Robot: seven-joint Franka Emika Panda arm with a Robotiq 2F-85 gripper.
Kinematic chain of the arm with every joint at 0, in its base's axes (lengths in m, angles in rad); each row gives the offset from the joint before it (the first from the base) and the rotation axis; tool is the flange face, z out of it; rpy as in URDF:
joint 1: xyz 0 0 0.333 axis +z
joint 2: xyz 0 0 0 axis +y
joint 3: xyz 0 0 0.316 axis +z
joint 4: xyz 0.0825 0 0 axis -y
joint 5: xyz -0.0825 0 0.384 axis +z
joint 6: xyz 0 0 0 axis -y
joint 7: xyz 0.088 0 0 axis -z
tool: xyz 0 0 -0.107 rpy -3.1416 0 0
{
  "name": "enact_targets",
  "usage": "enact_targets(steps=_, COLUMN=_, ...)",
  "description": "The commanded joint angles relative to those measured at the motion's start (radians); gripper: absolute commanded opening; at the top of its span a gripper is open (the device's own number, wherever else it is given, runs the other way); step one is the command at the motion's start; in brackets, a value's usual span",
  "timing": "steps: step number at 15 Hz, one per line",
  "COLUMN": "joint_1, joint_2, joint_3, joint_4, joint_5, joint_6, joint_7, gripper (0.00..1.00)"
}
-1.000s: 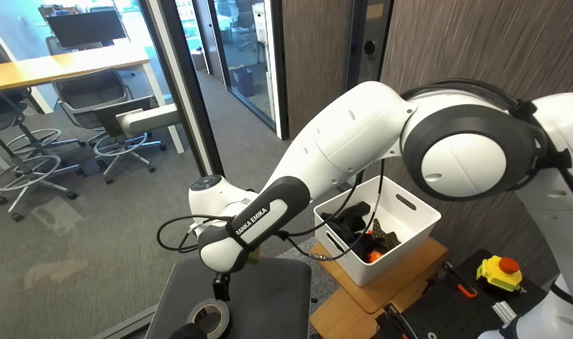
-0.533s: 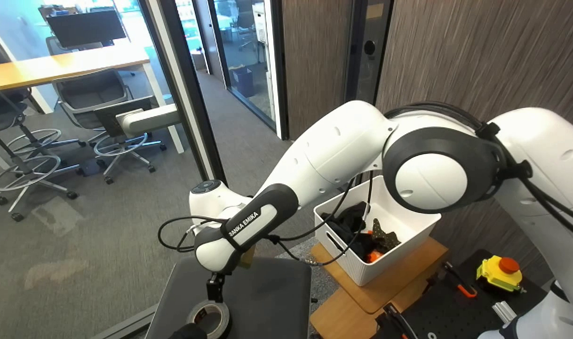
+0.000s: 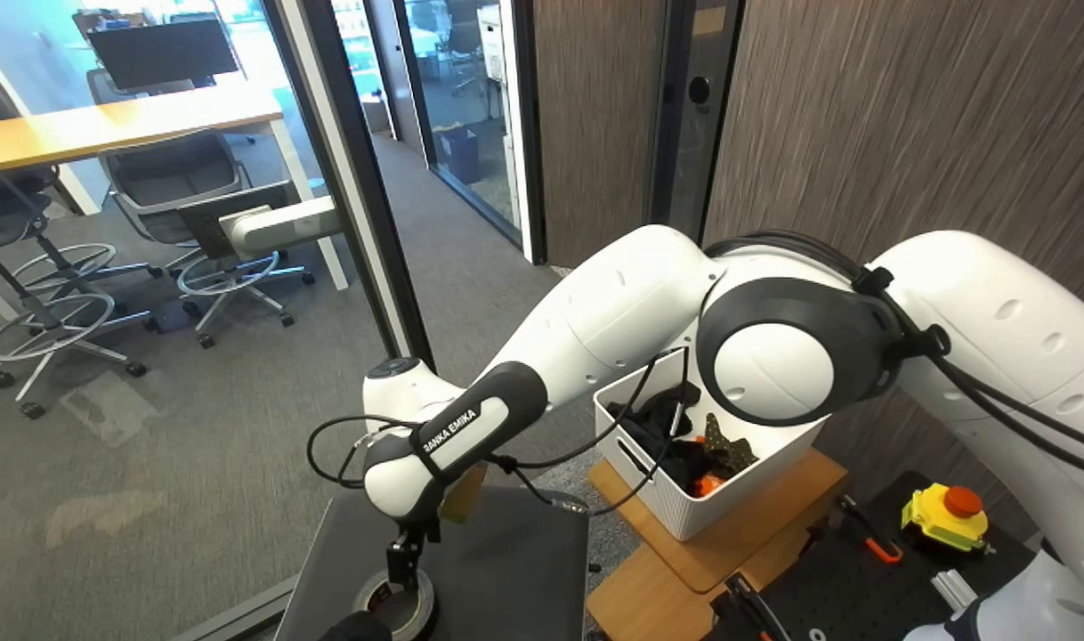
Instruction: Turn the chair around, and then put the black tape in the box
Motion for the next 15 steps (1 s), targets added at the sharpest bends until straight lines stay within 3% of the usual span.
enact_targets(steps=1, joint_1=-0.005, joint_2=0.054, joint_3=0.033, joint_4=0.075, joint_5=0.034, joint_6=-0.061, joint_7=0.009, gripper=1.0)
enact_targets(steps=15, joint_1=0.024, joint_2=0.157, joint_3=0.048, joint_4=0.201, joint_5=0.055, joint_6=-0.098, joint_7=0.03, gripper=1.0)
